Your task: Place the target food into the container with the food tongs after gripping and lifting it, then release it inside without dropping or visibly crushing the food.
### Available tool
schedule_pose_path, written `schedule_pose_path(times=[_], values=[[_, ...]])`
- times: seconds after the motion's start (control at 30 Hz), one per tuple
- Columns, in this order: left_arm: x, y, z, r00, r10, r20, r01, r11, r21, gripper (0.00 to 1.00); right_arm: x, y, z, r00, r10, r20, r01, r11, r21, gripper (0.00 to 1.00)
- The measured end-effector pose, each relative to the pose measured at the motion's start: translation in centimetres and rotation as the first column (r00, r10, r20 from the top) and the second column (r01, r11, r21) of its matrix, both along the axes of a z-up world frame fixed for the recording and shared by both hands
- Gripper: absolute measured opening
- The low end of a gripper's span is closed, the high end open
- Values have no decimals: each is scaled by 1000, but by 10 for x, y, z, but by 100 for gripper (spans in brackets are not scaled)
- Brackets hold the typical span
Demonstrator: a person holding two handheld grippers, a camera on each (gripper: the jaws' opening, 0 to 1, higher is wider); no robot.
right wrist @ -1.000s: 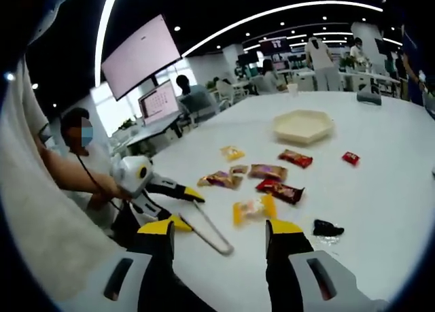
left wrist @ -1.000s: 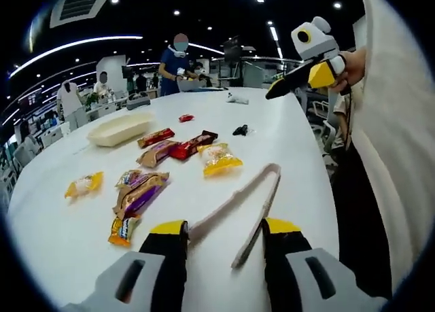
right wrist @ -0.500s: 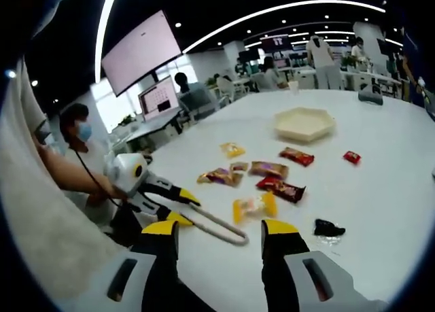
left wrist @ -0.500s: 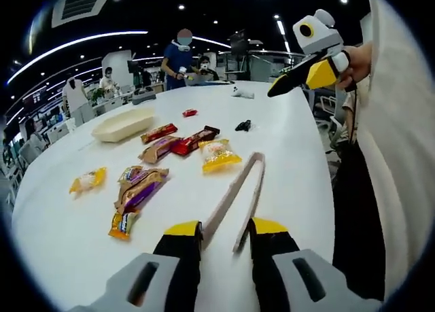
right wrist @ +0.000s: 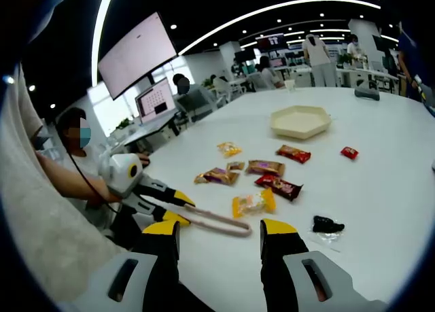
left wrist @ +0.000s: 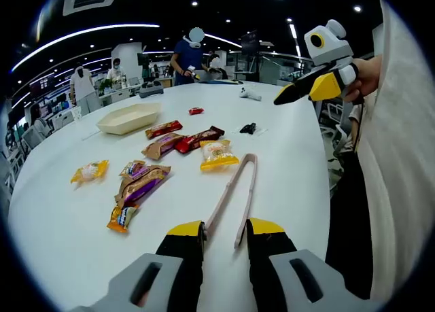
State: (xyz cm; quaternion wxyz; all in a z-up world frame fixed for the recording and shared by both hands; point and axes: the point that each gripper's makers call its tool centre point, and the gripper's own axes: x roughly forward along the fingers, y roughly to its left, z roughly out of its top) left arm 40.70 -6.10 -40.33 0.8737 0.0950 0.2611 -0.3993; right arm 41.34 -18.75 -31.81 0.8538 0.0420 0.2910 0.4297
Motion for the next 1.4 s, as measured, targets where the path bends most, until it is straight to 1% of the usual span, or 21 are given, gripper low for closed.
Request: schedule_pose_path(times=[0.2,0.3,0.5,0.67,0.73,0.93,1.0,1.03,1.07,1.13,1.27,1.33,1.4], values=[[-2,0,5,1000,18,-22,-18,1000,-18,19,3,1,0,1000,-6,-3,6,1000,12,47],[-4,-1,9,999,27,-31,-29,999,-42,18,3,3,0,1000,-9,-6,9,1000,18,47],[-5,-1,14,999,40,-36,-42,998,-51,17,2,4,-3,1000,-10,-18,10,1000,25,47],[-3,3,19,996,64,-63,-69,994,-83,17,4,3,2,1000,-17,-10,17,999,37,47],[-4,3,25,996,53,-76,-60,994,-90,17,6,1,2,1000,-27,-14,27,999,43,47],[-2,1,41,994,64,-83,-74,990,-122,16,5,1,1,999,-46,-26,48,996,70,47],[-1,1,40,994,68,-88,-80,988,-135,16,5,2,0,998,-50,-31,52,996,71,47],[0,1,40,994,69,-87,-81,987,-137,17,5,3,3,997,-62,-48,66,994,89,46],[0,1,42,994,72,-86,-83,987,-141,16,7,6,9,996,-69,-49,74,990,120,46],[1,1,46,994,76,-82,-88,984,-155,16,10,8,16,997,-69,-34,73,989,128,46],[2,2,47,993,82,-90,-95,984,-153,16,14,11,18,998,-54,-19,56,991,125,46],[0,2,42,992,76,-105,-90,987,-131,17,15,11,17,998,-55,-20,57,990,128,46],[-2,3,35,994,57,-91,-65,993,-94,20,14,9,14,998,-60,-25,63,989,130,46]])
